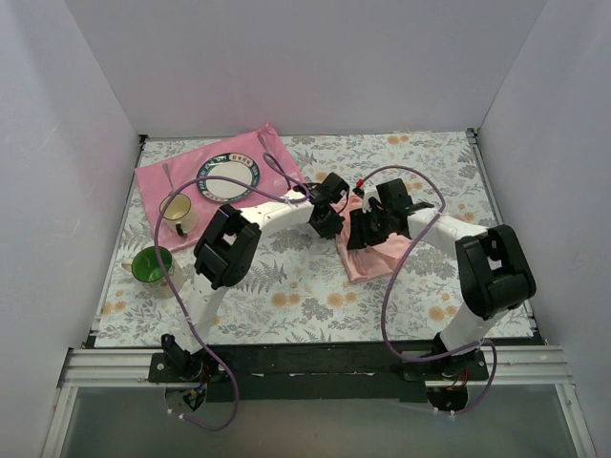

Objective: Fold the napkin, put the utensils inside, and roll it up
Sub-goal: Roll the napkin with the utensil

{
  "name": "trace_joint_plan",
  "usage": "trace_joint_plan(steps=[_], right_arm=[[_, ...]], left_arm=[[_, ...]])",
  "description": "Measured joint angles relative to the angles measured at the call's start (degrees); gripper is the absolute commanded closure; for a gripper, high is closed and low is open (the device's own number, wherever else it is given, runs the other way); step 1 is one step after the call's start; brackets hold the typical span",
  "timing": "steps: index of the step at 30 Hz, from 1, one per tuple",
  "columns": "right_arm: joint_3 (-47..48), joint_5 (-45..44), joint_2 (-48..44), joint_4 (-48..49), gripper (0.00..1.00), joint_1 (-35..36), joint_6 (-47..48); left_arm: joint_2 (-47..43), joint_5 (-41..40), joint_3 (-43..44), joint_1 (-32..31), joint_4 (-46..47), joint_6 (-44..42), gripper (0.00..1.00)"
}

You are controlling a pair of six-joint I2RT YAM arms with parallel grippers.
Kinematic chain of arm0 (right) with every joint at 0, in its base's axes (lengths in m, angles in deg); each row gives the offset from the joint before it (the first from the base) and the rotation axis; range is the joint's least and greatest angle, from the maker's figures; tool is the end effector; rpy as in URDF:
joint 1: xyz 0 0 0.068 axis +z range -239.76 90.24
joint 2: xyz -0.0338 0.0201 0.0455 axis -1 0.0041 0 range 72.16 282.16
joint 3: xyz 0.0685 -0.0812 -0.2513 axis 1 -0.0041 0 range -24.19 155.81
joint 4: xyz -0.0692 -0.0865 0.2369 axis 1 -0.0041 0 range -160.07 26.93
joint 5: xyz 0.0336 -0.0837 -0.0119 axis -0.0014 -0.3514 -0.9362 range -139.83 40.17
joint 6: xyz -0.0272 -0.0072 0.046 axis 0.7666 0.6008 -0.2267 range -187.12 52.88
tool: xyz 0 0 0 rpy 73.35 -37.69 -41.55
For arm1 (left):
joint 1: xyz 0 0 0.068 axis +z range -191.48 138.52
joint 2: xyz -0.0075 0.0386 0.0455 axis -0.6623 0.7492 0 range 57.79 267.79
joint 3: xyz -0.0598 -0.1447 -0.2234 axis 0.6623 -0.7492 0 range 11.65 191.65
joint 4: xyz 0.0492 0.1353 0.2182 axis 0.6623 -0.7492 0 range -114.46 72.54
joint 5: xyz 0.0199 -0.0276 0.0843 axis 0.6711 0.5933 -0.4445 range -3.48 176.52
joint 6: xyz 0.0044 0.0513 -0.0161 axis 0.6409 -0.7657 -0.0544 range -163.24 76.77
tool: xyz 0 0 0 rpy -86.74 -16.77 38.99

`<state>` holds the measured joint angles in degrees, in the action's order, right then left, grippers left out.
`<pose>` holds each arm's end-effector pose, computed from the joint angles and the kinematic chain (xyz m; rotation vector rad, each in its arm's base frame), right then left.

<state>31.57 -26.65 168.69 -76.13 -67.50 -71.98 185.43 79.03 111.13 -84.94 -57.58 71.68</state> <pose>0.3074 0.1409 0.1750 -0.5513 2.4794 0.6993 0.3413 -0.3170 0.1583 -1.7226 2.3329 -0.5111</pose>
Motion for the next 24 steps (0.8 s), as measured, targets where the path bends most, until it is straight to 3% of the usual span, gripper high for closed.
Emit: trace_joint_plan(steps=[6,10,24], right_arm=[[-10.08,-18.32,-15.10,5.49,0.37,9.31,-0.22],[-18.23,-25.29,-21.86,10.91,0.37,15.28,-0.72],[-22.82,-35.08,-16.35,25.24,0.41,25.75,-2.43]], left_arm=[[-0.48,1.07,-0.92,0.07,0.31,0.42,1.00],[-1.33,1.97,-2.16,0.11,0.17,0.44,1.00],[-6.71,4.72,-10.71,0.15,1.86,0.37,1.00]])
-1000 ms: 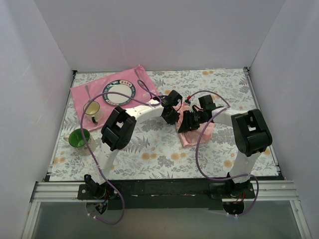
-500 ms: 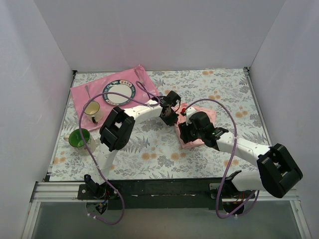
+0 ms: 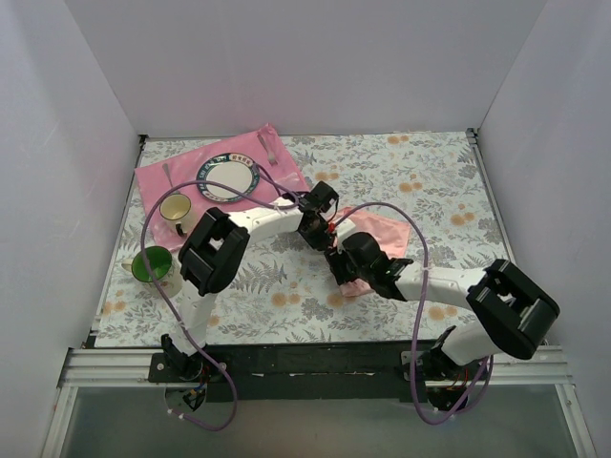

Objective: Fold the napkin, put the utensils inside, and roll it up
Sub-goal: Roll the napkin with the utensil

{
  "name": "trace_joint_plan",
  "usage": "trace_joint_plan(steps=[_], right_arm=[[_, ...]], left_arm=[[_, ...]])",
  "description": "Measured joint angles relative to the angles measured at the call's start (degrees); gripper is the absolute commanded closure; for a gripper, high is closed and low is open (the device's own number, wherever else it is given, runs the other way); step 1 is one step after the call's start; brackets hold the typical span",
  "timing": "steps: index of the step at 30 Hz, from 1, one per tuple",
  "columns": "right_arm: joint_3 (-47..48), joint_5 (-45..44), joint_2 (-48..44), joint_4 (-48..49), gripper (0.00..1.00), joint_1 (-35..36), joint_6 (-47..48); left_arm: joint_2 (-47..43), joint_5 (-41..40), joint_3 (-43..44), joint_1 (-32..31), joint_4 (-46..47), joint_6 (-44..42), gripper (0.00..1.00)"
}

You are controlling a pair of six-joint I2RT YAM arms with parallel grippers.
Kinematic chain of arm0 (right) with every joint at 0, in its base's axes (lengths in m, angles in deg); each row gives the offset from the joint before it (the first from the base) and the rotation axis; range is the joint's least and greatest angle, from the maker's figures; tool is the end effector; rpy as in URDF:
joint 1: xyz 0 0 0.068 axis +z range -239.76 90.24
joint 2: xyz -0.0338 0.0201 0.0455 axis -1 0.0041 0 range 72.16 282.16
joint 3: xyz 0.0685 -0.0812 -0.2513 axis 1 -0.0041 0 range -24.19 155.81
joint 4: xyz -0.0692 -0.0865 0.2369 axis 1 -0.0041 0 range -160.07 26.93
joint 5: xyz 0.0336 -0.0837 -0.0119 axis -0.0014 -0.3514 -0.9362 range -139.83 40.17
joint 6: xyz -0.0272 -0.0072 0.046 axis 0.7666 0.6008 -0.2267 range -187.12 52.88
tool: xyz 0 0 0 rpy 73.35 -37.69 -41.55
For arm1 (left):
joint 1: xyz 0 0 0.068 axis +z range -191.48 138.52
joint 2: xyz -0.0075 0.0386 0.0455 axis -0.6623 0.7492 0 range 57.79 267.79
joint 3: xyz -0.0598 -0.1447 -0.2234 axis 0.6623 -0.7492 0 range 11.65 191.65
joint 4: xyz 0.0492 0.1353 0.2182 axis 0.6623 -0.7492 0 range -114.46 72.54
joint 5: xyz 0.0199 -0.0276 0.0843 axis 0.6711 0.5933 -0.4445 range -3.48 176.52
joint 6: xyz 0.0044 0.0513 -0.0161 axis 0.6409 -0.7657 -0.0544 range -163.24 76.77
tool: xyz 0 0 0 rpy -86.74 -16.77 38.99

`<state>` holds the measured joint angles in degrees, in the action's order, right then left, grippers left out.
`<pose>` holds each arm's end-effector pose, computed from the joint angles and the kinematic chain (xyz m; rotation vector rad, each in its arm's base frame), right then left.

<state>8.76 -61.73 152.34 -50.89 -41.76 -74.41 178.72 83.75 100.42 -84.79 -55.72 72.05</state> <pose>0.1893 0.1991 0.1720 -0.6484 2.0875 0.3252 0.3152 -0.2948 0.1572 -1.7674 2.4130 -0.4940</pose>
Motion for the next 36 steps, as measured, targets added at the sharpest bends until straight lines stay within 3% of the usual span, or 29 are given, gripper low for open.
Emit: trace_joint_plan(steps=[7,15,17,18,20,24,30,36], right_arm=[[2.32,-7.19,6.91,0.81,0.52,4.94,-0.70],[2.86,-12.09,8.00,0.76,0.97,6.82,-2.84],[2.86,-10.49,8.00,0.94,0.99,5.99,-2.93],[2.80,-9.44,8.00,1.31,0.99,5.55,-3.08],[2.58,-6.36,8.00,2.27,0.99,4.31,-3.15],[1.42,4.96,8.61,7.30,0.99,-0.48,-4.59],[-0.59,21.99,11.08,15.12,0.99,-7.91,-8.20],[1.05,40.63,16.98,18.64,0.99,-16.24,-13.14]], left_arm=[[-2.27,1.20,-3.69,0.02,1.38,0.04,1.00],[-4.76,1.42,-7.02,0.04,2.36,1.27,1.00],[-5.60,0.79,-8.04,0.07,2.78,1.60,0.98],[-6.19,0.61,-8.94,0.07,3.50,1.60,0.92],[-7.74,0.31,-11.65,0.11,6.21,1.62,0.62],[-15.06,0.63,-22.62,0.48,14.97,-0.44,0.34],[-23.15,-1.55,-28.48,0.37,17.97,-7.32,0.12],[-31.65,-3.23,-32.24,0.37,20.63,-11.63,0.18]])
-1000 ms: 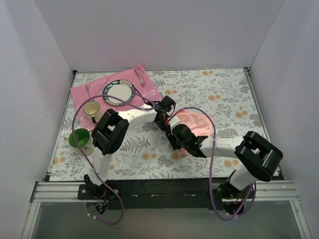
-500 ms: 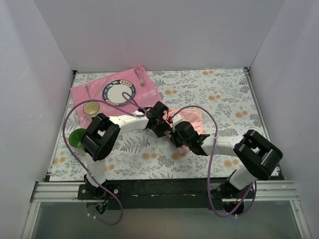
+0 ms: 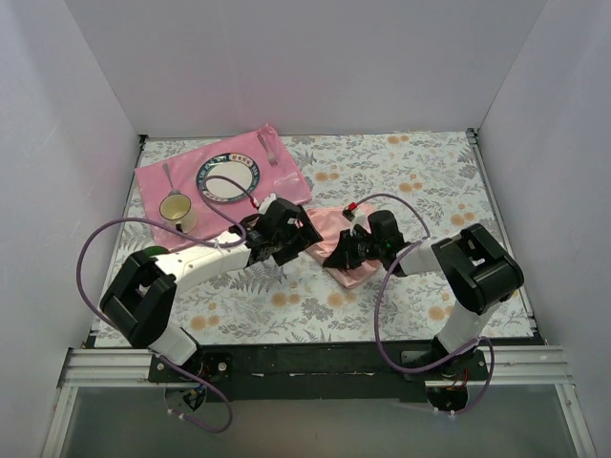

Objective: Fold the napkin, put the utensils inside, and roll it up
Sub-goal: Roll the napkin with the utensil

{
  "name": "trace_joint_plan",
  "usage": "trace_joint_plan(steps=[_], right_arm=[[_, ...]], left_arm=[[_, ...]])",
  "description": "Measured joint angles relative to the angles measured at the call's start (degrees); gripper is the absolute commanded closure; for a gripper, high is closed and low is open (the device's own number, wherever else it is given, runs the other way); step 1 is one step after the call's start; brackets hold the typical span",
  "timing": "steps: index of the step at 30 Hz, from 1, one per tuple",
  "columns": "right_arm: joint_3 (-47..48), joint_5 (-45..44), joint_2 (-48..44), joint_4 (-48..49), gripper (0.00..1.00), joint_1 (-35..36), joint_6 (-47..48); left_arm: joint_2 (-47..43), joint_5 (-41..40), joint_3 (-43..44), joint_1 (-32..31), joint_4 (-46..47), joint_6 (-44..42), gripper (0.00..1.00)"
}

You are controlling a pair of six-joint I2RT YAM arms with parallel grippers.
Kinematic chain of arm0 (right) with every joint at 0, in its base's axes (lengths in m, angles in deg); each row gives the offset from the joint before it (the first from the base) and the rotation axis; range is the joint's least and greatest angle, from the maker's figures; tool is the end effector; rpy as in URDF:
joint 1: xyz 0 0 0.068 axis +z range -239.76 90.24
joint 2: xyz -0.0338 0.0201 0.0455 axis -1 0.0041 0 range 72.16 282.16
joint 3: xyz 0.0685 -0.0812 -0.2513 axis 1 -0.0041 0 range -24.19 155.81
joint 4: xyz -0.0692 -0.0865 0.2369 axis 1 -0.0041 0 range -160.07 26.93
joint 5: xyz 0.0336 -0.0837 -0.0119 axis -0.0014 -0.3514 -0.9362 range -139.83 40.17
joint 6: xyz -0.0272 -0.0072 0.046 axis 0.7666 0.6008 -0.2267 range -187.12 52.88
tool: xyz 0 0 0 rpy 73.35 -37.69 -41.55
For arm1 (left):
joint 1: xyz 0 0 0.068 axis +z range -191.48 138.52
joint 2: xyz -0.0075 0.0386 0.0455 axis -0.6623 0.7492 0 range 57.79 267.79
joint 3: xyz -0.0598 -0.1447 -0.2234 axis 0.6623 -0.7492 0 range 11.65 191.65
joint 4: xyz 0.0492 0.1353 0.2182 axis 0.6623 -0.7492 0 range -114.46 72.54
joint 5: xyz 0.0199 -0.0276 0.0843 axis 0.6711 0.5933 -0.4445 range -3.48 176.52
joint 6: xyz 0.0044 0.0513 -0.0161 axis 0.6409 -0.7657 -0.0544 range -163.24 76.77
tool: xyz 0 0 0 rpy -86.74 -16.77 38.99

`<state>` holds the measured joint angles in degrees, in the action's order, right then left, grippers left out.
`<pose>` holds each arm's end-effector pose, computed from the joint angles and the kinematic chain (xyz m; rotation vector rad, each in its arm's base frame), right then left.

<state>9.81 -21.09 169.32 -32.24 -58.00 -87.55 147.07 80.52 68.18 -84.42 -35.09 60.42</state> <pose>0.2513 0.1756 0.1276 -0.5323 2.1842 1.0513 0.2403 -0.2185 0.2111 -1.4123 2.3106 -0.8936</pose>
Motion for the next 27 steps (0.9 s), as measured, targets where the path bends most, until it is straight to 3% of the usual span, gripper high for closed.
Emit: trace_joint_plan(steps=[9,17,18,25,27], right_arm=[[6.93,23.10,12.96,1.57,0.99,-7.93,-8.48],[6.91,27.91,14.05,-0.39,0.99,-10.47,-9.14],[6.91,28.15,14.08,-0.72,0.99,-10.62,-8.96],[7.08,28.96,14.08,-2.34,0.99,-10.91,-7.65],[7.17,29.11,14.05,-3.10,0.93,-11.04,-7.06]], left_arm=[[-2.36,5.01,-3.78,0.00,7.87,-5.66,0.55],[6.32,8.76,-0.87,0.02,14.27,-10.01,0.82],[7.56,9.01,-0.63,0.02,14.95,-10.25,0.89],[13.14,9.97,-0.63,0.33,19.37,-10.84,0.98],[14.14,10.08,-0.72,0.61,20.46,-10.88,0.99]])
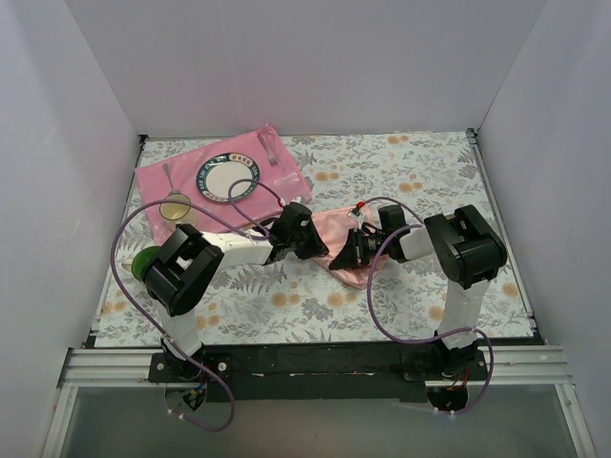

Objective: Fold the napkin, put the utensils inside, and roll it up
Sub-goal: Roll the napkin with the utensil

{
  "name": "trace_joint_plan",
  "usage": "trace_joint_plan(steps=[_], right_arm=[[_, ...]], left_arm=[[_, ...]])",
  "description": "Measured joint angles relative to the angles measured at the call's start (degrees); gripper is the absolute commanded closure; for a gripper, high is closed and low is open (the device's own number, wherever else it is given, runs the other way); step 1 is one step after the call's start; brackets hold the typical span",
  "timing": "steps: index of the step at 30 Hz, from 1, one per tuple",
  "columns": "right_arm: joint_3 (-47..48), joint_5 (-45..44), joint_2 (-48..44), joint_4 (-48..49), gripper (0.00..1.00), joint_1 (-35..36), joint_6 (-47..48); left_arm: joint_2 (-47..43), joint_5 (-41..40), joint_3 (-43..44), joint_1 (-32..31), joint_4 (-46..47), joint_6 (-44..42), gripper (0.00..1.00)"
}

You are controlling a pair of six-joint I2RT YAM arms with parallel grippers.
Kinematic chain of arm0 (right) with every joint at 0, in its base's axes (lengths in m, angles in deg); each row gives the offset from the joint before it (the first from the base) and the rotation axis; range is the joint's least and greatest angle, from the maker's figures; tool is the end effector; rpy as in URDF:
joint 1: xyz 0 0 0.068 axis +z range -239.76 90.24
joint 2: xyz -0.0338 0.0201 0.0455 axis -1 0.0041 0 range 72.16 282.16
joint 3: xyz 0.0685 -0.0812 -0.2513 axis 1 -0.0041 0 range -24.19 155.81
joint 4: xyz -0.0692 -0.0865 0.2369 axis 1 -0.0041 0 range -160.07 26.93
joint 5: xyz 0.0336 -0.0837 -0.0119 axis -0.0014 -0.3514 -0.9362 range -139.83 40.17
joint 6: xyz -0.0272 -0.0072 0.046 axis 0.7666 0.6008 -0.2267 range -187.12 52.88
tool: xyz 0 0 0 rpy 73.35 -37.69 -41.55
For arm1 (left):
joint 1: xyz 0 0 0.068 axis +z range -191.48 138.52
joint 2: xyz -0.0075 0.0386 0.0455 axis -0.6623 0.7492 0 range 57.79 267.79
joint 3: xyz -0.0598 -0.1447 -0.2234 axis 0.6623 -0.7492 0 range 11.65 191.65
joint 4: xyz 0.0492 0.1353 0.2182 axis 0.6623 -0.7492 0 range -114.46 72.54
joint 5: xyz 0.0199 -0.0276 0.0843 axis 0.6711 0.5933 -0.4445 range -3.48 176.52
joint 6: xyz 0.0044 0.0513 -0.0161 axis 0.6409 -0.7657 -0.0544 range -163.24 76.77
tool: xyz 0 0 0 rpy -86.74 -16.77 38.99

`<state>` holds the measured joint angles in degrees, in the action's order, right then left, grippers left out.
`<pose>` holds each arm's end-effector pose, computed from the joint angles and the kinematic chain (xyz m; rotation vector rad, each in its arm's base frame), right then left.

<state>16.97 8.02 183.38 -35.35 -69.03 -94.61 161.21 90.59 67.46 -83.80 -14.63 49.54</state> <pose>0.2927 0.1430 0.0871 -0.4269 2.3396 1.5823 0.2706 -0.2498 0.1527 -1.1149 2.4607 -1.0766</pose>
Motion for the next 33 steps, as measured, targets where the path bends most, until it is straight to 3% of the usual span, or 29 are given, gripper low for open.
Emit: trace_joint_plan(steps=[5,8,13,17,23,25,33], right_arm=[[0.98,-2.23,-2.67,-7.02,0.70,0.09,4.85],[2.25,-7.23,-6.49,-15.52,0.62,0.76,8.70],[7.08,-20.98,-13.51,-29.97,0.55,2.84,17.18],[8.35,-32.65,-19.96,-35.01,0.48,5.79,23.17],[0.13,-51.65,-35.74,-28.92,0.40,20.00,30.80],[-3.87,-55.06,-39.50,-25.73,0.02,25.38,33.05],[-5.77,-64.63,-33.33,-24.15,0.01,30.14,39.69]], left_arm=[[1.42,0.17,-0.09,1.33,1.75,0.00,1.00],[1.66,0.28,-0.17,1.60,2.19,0.00,1.00],[2.08,1.36,-1.79,1.77,4.37,0.31,1.00],[2.21,2.19,-2.29,2.03,5.33,0.24,1.00],[2.60,5.49,-3.17,3.32,7.21,0.79,1.00],[2.93,7.21,-3.45,4.00,8.11,1.18,1.00],[3.91,12.61,-3.50,6.01,8.85,1.42,1.00]])
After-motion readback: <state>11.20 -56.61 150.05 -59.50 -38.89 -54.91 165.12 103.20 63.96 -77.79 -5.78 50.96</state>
